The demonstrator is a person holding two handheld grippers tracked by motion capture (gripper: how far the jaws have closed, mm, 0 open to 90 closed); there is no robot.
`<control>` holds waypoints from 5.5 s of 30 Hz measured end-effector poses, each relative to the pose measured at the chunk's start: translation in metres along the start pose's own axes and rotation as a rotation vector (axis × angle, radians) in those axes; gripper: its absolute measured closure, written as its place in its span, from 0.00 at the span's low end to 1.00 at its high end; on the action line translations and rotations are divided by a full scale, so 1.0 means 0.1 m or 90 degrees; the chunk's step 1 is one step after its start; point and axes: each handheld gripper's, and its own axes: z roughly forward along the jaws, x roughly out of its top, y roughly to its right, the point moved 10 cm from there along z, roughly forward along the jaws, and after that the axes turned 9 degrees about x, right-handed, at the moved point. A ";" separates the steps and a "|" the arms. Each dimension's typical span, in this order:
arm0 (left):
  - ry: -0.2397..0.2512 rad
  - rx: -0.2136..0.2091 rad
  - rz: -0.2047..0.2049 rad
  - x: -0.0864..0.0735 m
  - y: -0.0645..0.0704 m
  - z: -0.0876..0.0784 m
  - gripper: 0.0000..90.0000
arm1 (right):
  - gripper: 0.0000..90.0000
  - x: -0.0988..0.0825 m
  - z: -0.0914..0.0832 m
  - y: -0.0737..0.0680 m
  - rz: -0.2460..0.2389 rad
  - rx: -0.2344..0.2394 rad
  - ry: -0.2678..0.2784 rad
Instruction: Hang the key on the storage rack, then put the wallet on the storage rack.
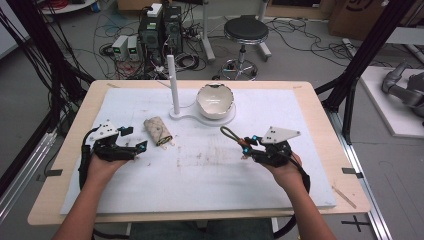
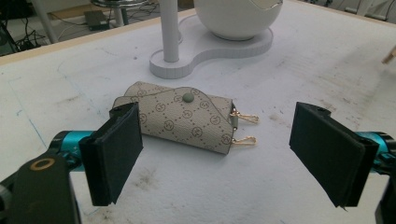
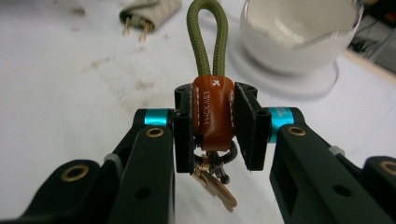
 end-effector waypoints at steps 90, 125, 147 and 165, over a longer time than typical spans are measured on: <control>0.007 0.009 0.010 0.03 -0.02 -0.09 0.19 | 0.23 0.44 0.10 0.18 0.016 -0.111 0.070; 0.019 0.014 -0.003 0.04 -0.07 -0.30 0.19 | 0.23 0.27 0.08 0.15 0.067 -0.129 0.081; 0.010 0.012 0.006 -0.03 -0.12 -0.43 0.19 | 0.23 0.61 0.50 -0.04 0.057 -0.114 0.074; 0.016 0.011 -0.003 -0.09 -0.13 -0.62 0.19 | 0.23 0.83 0.81 -0.14 0.042 -0.092 0.067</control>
